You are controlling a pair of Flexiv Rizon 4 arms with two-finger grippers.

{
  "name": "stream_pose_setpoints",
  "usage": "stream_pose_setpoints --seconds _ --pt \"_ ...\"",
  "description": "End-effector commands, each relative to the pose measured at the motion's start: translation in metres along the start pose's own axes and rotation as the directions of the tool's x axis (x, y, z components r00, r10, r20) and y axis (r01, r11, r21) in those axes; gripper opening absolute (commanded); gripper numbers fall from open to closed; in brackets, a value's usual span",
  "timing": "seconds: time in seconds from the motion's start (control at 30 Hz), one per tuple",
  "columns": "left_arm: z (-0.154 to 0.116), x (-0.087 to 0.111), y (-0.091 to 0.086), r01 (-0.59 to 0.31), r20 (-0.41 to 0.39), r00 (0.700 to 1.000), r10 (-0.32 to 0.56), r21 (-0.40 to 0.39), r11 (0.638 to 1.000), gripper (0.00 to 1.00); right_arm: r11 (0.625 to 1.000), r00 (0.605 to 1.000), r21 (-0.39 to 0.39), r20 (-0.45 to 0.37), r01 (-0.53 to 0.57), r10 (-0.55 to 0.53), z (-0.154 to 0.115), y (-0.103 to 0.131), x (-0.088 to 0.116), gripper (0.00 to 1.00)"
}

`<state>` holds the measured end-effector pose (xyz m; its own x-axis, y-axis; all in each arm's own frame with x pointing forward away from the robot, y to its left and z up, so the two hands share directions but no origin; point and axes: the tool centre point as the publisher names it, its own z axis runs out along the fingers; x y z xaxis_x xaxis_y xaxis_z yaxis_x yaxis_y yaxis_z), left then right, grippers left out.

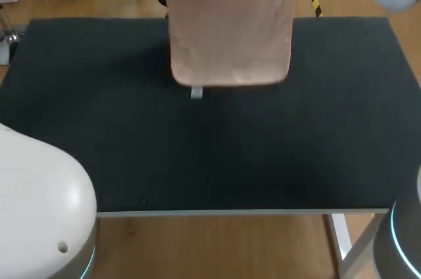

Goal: Fold the towel

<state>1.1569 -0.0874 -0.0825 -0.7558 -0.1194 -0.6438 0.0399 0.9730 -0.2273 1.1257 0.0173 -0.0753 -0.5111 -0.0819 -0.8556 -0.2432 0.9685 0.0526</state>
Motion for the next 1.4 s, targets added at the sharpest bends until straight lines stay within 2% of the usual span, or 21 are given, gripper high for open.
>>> stream_pose_setpoints --seconds 0.03,0.1,0.17,0.27,0.37,0.5,0.6,0.7,0.83,1.03,1.17,1.4 --pt "-0.064 -0.013 -0.007 -0.006 0.032 0.999 0.007 -0.033 0.999 0.00 1.000 0.999 0.022 0.046 0.013 -0.014 -0.049 0.002 -0.027 0.00" --pt "-0.073 -0.018 -0.010 -0.013 0.058 0.998 0.015 -0.036 0.999 0.00 0.999 0.996 0.015 0.081 0.029 -0.031 -0.057 0.005 -0.039 0.00" --pt "-0.081 -0.017 -0.012 -0.016 0.064 0.998 0.018 -0.028 0.999 0.00 0.999 0.994 0.022 0.101 0.045 -0.047 -0.065 0.009 -0.043 0.00" --pt "-0.083 -0.004 -0.014 -0.035 0.037 0.999 0.035 -0.019 0.999 0.00 0.997 0.993 0.027 0.098 0.066 -0.068 -0.074 0.012 -0.031 0.00" --pt "-0.075 0.028 -0.016 -0.066 -0.031 0.997 0.065 -0.026 0.997 0.00 0.996 0.996 0.027 0.029 0.087 -0.087 -0.076 0.012 0.005 0.00" --pt "-0.061 0.086 -0.014 -0.101 -0.147 0.984 0.096 -0.022 0.995 0.00 0.994 0.988 0.011 -0.114 0.105 -0.103 -0.076 0.013 0.068 0.00" --pt "-0.055 0.130 -0.011 -0.079 -0.258 0.963 0.075 -0.006 0.997 0.00 0.995 0.973 0.000 -0.211 0.101 -0.098 -0.083 0.015 0.109 0.00" --pt "-0.059 0.168 -0.009 -0.070 -0.326 0.943 0.067 0.005 0.998 0.00 0.996 0.962 -0.006 -0.261 0.087 -0.085 -0.096 0.016 0.134 0.00" --pt "-0.073 0.203 -0.005 -0.038 -0.386 0.921 0.042 0.018 0.999 0.00 0.997 0.957 -0.015 -0.280 0.081 -0.082 -0.112 0.021 0.149 0.00" --pt "-0.087 0.233 -0.006 -0.022 -0.423 0.906 0.032 0.028 0.999 0.00 0.996 0.947 -0.043 -0.310 0.072 -0.082 -0.128 0.029 0.163 0.00" --pt "-0.075 0.248 -0.006 -0.022 -0.470 0.882 0.018 -0.004 1.000 0.00 0.995 0.923 -0.050 -0.371 0.087 -0.100 -0.120 0.032 0.185 0.00" --pt "-0.042 0.266 -0.003 -0.038 -0.548 0.836 0.001 -0.056 0.998 0.00 0.995 0.877 -0.020 -0.471 0.098 -0.095 -0.090 0.026 0.231 0.00"
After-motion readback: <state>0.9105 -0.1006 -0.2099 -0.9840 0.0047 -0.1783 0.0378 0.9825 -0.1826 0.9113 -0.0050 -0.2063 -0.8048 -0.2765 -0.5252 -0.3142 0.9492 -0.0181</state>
